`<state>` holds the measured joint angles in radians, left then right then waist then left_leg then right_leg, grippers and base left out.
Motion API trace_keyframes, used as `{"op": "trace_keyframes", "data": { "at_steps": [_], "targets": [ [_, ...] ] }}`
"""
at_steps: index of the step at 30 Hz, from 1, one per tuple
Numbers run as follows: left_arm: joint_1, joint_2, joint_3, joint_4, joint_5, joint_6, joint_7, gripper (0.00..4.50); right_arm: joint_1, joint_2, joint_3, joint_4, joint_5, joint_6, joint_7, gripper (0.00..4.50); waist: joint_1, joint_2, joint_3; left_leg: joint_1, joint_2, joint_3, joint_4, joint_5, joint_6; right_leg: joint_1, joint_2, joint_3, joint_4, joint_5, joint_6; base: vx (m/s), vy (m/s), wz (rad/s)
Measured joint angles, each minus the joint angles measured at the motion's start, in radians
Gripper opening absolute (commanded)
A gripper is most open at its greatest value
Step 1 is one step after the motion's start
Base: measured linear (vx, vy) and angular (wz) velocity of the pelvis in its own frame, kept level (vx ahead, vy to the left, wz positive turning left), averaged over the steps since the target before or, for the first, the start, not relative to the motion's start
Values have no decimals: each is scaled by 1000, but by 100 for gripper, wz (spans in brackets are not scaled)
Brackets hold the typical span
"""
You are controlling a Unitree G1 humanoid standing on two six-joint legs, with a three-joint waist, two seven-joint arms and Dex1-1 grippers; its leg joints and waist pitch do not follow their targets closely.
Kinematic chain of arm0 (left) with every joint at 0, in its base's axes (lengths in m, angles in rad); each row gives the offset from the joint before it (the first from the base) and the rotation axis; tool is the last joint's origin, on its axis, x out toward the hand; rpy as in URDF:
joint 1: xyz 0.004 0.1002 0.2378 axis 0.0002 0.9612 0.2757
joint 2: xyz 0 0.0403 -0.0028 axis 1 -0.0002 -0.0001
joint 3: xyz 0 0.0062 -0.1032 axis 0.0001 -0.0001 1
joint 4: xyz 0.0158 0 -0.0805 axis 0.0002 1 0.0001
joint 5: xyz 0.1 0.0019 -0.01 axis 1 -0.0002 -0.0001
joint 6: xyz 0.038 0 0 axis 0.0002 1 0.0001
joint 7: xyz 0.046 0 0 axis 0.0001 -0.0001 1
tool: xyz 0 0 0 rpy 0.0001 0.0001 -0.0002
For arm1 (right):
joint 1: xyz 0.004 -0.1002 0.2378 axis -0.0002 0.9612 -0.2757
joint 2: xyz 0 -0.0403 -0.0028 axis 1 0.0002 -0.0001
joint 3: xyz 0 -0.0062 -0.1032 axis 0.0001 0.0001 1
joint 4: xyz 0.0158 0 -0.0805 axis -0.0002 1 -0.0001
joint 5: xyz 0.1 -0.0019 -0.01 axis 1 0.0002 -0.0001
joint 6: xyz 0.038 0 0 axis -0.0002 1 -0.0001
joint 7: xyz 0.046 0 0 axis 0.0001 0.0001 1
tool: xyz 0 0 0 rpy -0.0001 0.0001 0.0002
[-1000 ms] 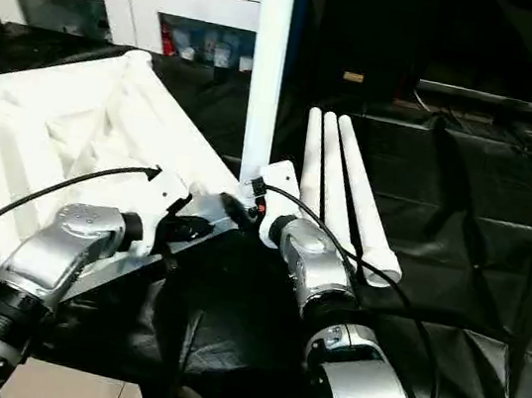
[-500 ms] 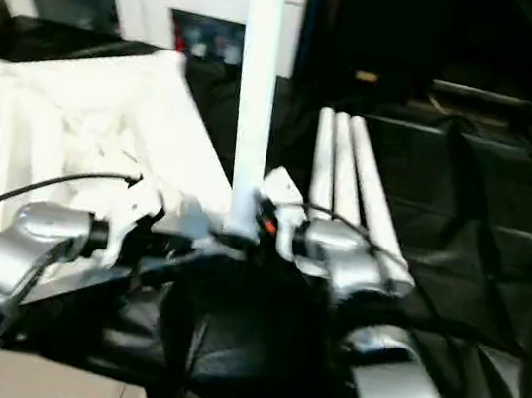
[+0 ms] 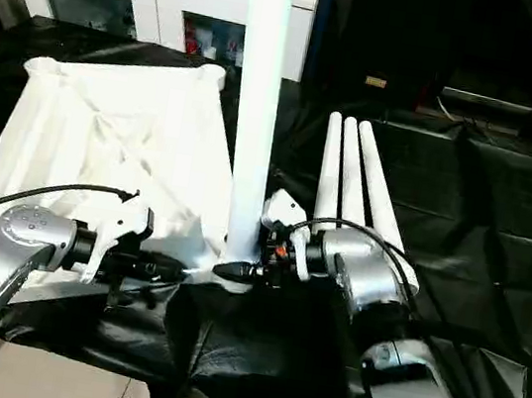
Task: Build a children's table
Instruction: Rotate leg to tighten
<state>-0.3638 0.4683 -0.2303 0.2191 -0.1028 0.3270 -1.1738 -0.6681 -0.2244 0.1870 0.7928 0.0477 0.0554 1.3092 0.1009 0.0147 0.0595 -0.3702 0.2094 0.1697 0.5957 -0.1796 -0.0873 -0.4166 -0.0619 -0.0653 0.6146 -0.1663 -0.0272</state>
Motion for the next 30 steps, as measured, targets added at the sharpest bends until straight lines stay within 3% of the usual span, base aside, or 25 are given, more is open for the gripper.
{"op": "trace_keyframes", "data": {
  "at_steps": [6, 10, 15, 17, 19, 23, 24, 30],
  "targets": [
    [-15, -68, 35, 39, 40, 7, 152, 0, -18, 79, -66, 80, -14, -20, -290, 272, -21, -10, -2, 4, 0, -1, 0, 0, 0, 1, 0, 0, 0, -3, 5, 0, 0, 0],
    [-64, -137, 50, 92, 70, 46, 289, 0, -66, 158, -131, 160, -15, -7, -553, 270, -32, -11, -2, 4, -1, -1, -1, 0, 0, 1, 0, 1, 0, -3, 5, 0, 0, 0],
    [-112, -221, 59, 144, 102, 71, 419, 0, -119, 216, -179, 236, -15, -4, -798, 270, -33, -11, -2, 3, -1, -1, -1, 0, 0, 2, -1, 1, 0, -3, 5, 0, 0, 0],
    [-117, -235, 59, 149, 109, 74, 435, 0, -121, 222, -182, 244, -15, -19, -832, 270, -30, -10, -3, 3, -2, -1, -1, 0, 0, 2, -1, 1, 0, -3, 5, 0, 0, 0],
    [-117, -236, 58, 148, 110, 74, 436, 0, -122, 225, -192, 253, -15, -28, -834, 326, -29, -9, -3, 3, -2, -1, -1, 0, 0, 2, -2, 1, 0, -3, 5, 0, 0, 0],
    [-117, -236, 57, 147, 111, 73, 437, 0, -124, 231, -193, 261, -20, -44, -832, 349, -29, -9, -3, 3, -2, -1, -1, 0, 0, 2, -1, 1, 0, 0, 1, 0, 0, 0],
    [-117, -235, 57, 147, 111, 72, 436, 0, -124, 232, -193, 261, -20, -45, -829, 375, -30, -9, -3, 3, -2, -1, -1, 0, 0, 2, -1, 1, 0, 0, 1, 0, 0, 0],
    [-90, -176, 56, 116, 105, 45, 359, 0, -121, 202, -156, 254, -27, -58, -678, 375, -41, -9, -3, 2, -1, -1, -2, 0, 0, 1, -1, 0, 0, 0, 1, 0, 0, 0]
  ]
}}
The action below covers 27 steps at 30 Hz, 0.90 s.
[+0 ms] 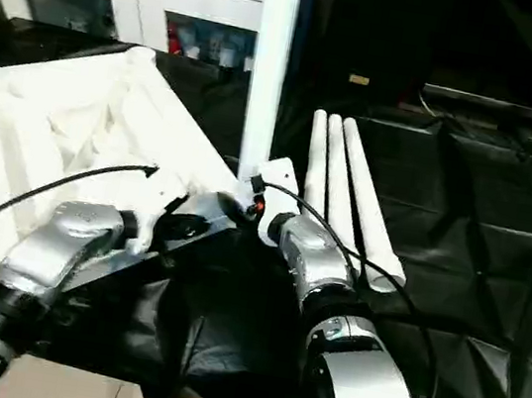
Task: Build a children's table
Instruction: Rotate leg to tighten
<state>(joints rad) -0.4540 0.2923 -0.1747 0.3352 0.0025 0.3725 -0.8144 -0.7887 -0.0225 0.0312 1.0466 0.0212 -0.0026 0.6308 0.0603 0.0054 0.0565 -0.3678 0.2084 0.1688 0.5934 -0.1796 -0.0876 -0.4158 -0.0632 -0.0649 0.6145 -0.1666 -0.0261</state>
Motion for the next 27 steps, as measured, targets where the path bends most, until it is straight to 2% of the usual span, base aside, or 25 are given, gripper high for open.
{"op": "trace_keyframes", "data": {
  "at_steps": [6, 9, 11, 19, 20, 23, 27],
  "targets": [
    [56, 77, -1, -57, -37, -39, -141, 0, 47, -84, 66, -69, -14, -37, 282, 375, 2, 0, 0, -1, 0, 0, -1, 0, 0, -1, 1, 0, -2, -1, 1, 0, 0, 0],
    [66, 98, -14, -78, -56, -46, -208, 0, 65, -124, 91, -111, -10, -37, 414, 375, 18, 1, 0, -2, 1, 2, -1, 0, 0, -1, 0, 0, -3, -2, 0, 0, 0, 0],
    [70, 111, -25, -82, -67, -48, -242, 0, 82, -151, 102, -140, -1, -30, 489, 375, 28, 1, 0, -2, 1, 2, 0, 0, 0, 0, 0, 0, -3, -2, 0, 0, 0, 0],
    [97, 147, -48, -109, -88, -72, -343, 0, 133, -222, 156, -257, 17, 26, 677, 375, 33, 1, 1, 0, 1, 2, 0, 0, 0, 1, 0, 0, -2, -2, 0, 0, 0, 0],
    [97, 151, -50, -109, -88, -74, -354, 0, 136, -226, 159, -268, 17, 36, 693, 344, 33, 1, 1, 0, 1, 2, 0, 0, 0, 1, 0, 0, -2, -2, 0, 0, 0, 0],
    [104, 165, -56, -119, -92, -74, -374, 0, 157, -226, 162, -294, 18, 44, 700, 339, 32, 1, 0, 1, 1, 1, 0, 0, 0, 2, 0, 0, -1, -2, 0, 0, 0, 0],
    [106, 168, -58, -120, -94, -76, -372, 0, 162, -224, 162, -303, 26, 59, 696, 296, 31, 1, 0, 1, 1, 1, 0, 0, 0, 2, 0, 0, -1, -1, 0, 0, 0, 0]
  ]
}}
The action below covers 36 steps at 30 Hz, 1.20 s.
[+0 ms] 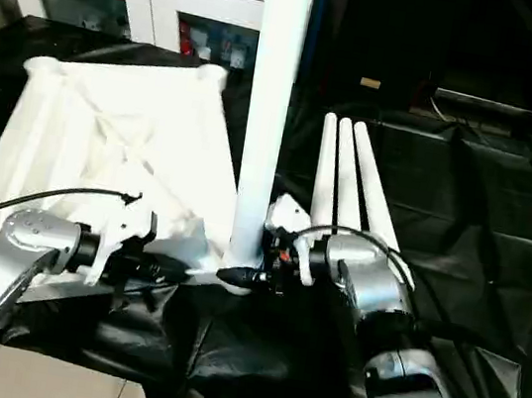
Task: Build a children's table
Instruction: Rotate leg to tighten
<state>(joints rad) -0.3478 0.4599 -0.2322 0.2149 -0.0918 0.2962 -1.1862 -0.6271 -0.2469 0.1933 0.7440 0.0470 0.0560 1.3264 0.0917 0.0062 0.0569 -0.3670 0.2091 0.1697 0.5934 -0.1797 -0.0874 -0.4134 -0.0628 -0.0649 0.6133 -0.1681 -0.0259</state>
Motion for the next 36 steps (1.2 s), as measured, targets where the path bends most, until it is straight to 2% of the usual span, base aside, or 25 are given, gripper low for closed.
{"op": "trace_keyframes", "data": {
  "at_steps": [7, 10, 12, 17, 20, 21, 25, 27, 31, 36],
  "targets": [
    [-7, -39, 24, 26, 21, 4, 98, 0, -2, 49, -38, 26, -16, 1, -172, 277, -7, 0, 0, 3, 0, -1, 0, 0, 0, 1, 0, 0, 0, -2, 4, 0, 0, 0],
    [-27, -84, 47, 57, 47, 26, 195, 0, -41, 111, -73, 106, -25, -2, -363, 275, -22, 0, 0, 7, 0, -1, -1, 0, 0, 3, 0, 0, 0, -2, 4, 0, 0, 0],
    [-59, -135, 63, 89, 64, 68, 286, 0, -84, 166, -118, 177, -24, 10, -537, 275, -33, -1, 0, 9, -1, -2, -2, 0, 0, 4, 0, 0, 0, -3, 5, 0, 0, 0],
    [-106, -237, 70, 113, 88, 152, 461, 0, -144, 240, -179, 262, -22, 23, -834, 274, -34, -2, 1, 9, -1, -2, -2, 0, 0, 4, -1, 0, -3, -3, 5, 0, 0, 0],
    [-112, -258, 75, 110, 90, 172, 495, 0, -162, 255, -197, 294, -21, 7, -884, 274, -33, -2, 1, 9, -2, -2, -3, 0, 0, 4, -1, 0, -2, -3, 5, 0, 0, 0],
    [-113, -263, 77, 110, 91, 176, 498, 0, -164, 256, -200, 299, -21, 2, -890, 330, -32, -2, 0, 8, -2, -2, -3, 0, 0, 4, -1, 0, -2, -3, 5, 0, 0, 0],
    [-113, -266, 80, 100, 91, 183, 509, 0, -174, 266, -217, 318, -18, -19, -893, 351, -31, -2, 0, 8, -1, -1, -5, 0, 0, 4, -1, 0, -2, -3, 5, 0, 0, 0],
    [-113, -269, 80, 93, 91, 191, 517, 0, -175, 267, -217, 322, -18, -34, -895, 384, -30, -2, 0, 8, -1, -1, -5, 0, 0, 3, -1, 0, -2, -1, 3, 0, 0, 0],
    [-117, -276, 79, 90, 91, 196, 529, 0, -174, 267, -217, 319, -19, -51, -895, 384, -29, 0, 1, 4, -2, -1, -5, 0, 0, 1, -1, 0, -3, -1, 3, 0, 0, 0],
    [-158, -310, 91, 132, 98, 199, 622, 0, -119, 234, -218, 217, -8, -57, -866, 384, -30, 2, 1, -3, -1, 0, -2, 0, 0, -4, -1, 0, -3, 0, 2, 0, 0, 0]
  ]
}}
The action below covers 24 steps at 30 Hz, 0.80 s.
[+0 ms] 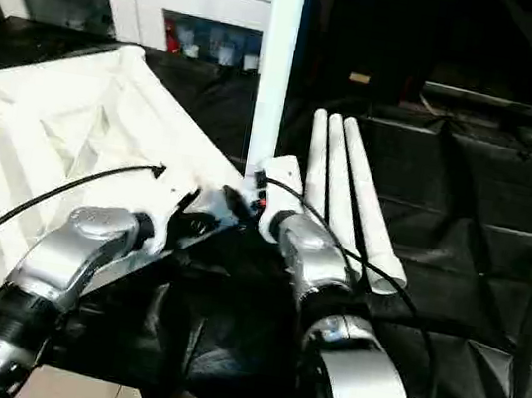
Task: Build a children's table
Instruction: Rotate leg to tighten
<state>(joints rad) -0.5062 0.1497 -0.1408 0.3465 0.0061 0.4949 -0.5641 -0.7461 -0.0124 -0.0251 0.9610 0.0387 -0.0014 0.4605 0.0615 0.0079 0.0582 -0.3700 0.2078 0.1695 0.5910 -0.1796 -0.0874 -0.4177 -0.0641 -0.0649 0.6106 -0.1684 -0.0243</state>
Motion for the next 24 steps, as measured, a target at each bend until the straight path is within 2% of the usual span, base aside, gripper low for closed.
{"op": "trace_keyframes", "data": {
  "at_steps": [3, 7, 11, 12, 14, 17, 19, 20, 24],
  "targets": [
    [-24, -12, 17, 34, 3, -1, 49, 0, 48, -19, -2, -103, 9, 17, 21, 384, -4, 1, 1, 0, 1, 0, 0, 0, 0, -1, 1, 0, 0, 0, 0, 0, 0, 0],
    [-45, -20, 17, 68, 12, -22, 84, 0, 109, -64, 3, -290, 20, 98, 49, 384, -4, 2, 1, -1, 1, 0, 0, 0, 0, -1, 2, 0, -1, 0, 0, 0, 0, 0],
    [-45, -20, 7, 81, 34, -59, 95, 0, 129, -79, 37, -361, 25, 153, 89, 384, -4, 1, 1, -1, 1, 0, 0, 0, 0, -1, 3, 0, -1, 0, 0, 0, 0, 0],
    [-45, -20, 7, 82, 33, -71, 95, 45, 135, -79, 49, -372, 24, 163, 95, 389, -3, 1, 1, -1, 1, 0, 0, 0, 0, -2, 3, 0, -1, 0, 0, 0, 0, 0],
    [-43, -16, 6, 78, 32, -85, 94, 45, 151, -77, 79, -402, 8, 193, 101, 389, -2, -2, 3, -2, 1, 0, 0, 0, 0, -2, 3, 0, -1, 0, 0, 0, 0, 0],
    [-52, 25, 22, -3, 30, -112, 104, 86, 166, -75, 118, -435, -11, 244, 109, 389, -2, -4, 4, -1, 1, -1, 0, 0, 0, -1, 3, 0, -1, 0, 0, 0, 0, 0],
    [-53, 82, 48, -84, 50, -108, 132, 94, 166, -78, 146, -464, -15, 275, 116, 389, -4, -8, 3, 0, 2, -1, 0, 0, 0, -1, 3, 0, 0, -1, 1, 0, 0, 0],
    [-49, 109, 58, -115, 64, -98, 142, 108, 165, -78, 155, -474, -17, 286, 117, 389, -4, -10, 3, 0, 2, 0, 0, 0, 0, -1, 3, 0, 0, -1, 1, 0, 0, 0],
    [25, 273, 127, -283, 135, 0, 147, 108, 166, -78, 205, -489, -43, 357, 137, 389, -8, -18, 4, 1, 2, -1, -2, 0, 0, -1, 4, 0, 0, -2, 2, 0, 0, 0]
  ]
}}
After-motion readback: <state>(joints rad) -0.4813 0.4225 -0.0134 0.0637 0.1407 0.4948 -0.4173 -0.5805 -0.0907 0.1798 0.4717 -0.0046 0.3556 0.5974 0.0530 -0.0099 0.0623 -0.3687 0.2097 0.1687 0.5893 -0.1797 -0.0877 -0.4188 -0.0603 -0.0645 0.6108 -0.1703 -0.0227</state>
